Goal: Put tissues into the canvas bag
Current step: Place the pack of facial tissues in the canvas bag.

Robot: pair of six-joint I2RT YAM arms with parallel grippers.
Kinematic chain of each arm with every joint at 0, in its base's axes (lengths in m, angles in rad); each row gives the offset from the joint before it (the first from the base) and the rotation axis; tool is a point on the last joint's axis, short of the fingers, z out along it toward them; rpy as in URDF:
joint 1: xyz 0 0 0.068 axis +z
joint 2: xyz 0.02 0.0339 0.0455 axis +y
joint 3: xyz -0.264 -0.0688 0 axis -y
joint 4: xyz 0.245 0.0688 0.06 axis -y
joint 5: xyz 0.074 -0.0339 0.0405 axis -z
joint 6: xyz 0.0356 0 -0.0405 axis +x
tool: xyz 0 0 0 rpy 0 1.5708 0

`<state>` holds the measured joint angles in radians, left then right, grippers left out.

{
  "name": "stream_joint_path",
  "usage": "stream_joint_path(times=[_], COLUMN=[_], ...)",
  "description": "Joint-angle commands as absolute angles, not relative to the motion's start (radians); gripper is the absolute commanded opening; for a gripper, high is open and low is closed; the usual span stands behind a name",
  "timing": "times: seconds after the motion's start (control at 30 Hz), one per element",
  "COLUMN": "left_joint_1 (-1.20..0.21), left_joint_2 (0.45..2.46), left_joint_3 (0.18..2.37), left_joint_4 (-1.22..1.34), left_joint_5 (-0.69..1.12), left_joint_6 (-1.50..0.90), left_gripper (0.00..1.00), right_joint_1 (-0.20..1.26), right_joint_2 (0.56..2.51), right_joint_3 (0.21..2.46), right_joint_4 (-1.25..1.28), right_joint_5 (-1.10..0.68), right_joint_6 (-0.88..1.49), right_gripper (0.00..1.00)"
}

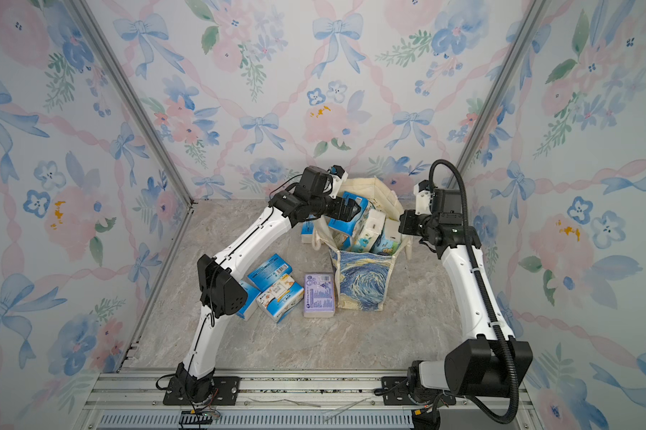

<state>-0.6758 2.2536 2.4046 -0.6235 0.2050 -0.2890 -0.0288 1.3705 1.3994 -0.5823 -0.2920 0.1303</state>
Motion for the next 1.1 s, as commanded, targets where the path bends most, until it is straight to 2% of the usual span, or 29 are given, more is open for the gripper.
stream_joint_path(times=[0.0, 0.43, 0.67, 0.9, 1.07], left_joint_1=[-0.694, -0.723, -0.665, -0.493, -0.421], left_joint_2=[2.197, 2.063, 1.962, 1.907, 1.962], left_joint_3=[2.438, 2.419, 2.296, 2.087, 2.026], left_joint_4=[-0.603, -0.597, -0.598, -0.587, -0.566], left_joint_5=[0.175, -0.055, -0.307, -0.295, -0.252], left_joint_6=[-0.256, -0.156, -0.174, -0.296, -0.339], left_gripper=[0.98, 0.93, 0.97, 0.97, 0.98], right_joint_1=[-0.019, -0.030, -0.036, -0.039, -0.039], right_joint_2=[1.351, 1.347, 1.343, 1.338, 1.344], right_joint_3=[1.391, 1.386, 1.381, 1.382, 1.385], right_joint_4=[-0.543, -0.545, -0.542, -0.541, -0.542], right_joint_5=[-0.309, -0.314, -0.320, -0.320, -0.324], right_joint_6=[0.133, 0.130, 0.130, 0.131, 0.133], right_gripper=[0.05, 0.05, 0.06, 0.06, 0.06])
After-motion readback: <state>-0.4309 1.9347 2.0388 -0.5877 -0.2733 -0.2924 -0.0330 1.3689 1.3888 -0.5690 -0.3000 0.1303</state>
